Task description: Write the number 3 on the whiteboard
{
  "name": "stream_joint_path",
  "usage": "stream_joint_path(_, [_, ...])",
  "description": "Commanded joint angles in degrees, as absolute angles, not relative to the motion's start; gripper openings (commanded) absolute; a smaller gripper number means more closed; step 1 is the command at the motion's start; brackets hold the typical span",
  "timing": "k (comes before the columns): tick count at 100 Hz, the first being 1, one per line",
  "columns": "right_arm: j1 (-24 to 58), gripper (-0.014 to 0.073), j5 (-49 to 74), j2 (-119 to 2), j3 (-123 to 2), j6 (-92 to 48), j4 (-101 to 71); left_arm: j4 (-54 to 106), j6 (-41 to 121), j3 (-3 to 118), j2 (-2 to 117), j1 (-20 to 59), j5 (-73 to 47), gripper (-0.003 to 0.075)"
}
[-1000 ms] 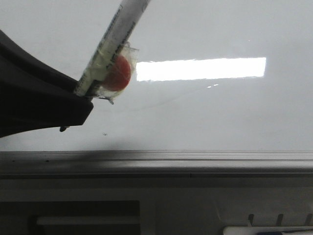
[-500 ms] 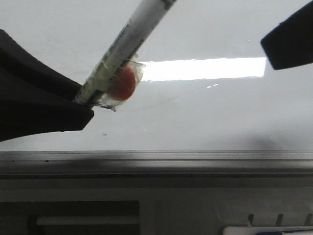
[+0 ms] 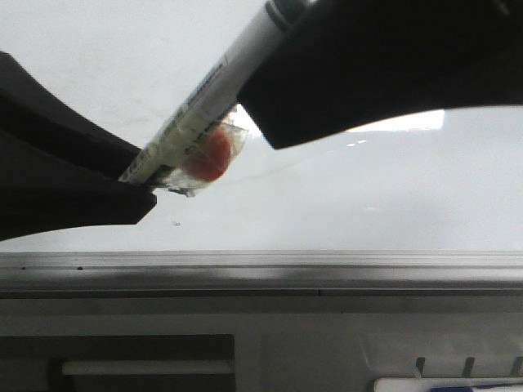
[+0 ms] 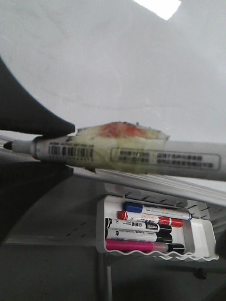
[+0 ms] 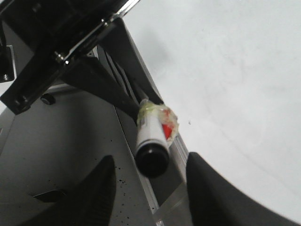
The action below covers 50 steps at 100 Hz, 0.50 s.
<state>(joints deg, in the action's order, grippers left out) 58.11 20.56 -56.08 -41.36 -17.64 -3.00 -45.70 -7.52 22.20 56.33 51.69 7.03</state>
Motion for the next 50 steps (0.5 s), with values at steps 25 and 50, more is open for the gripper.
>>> stream_joint_path(25, [58.2, 0.0309, 15.5, -59.8, -46.0, -18.2, -2.6, -47.2, -7.9, 23.9, 55.8, 52.0, 10.4, -0.002])
stream_joint_path(50, [60.4, 0.0304, 15.8, -63.3, -47.6, -18.2, -2.6, -47.2, -7.9, 23.9, 55.8, 52.0, 10.0, -0.002])
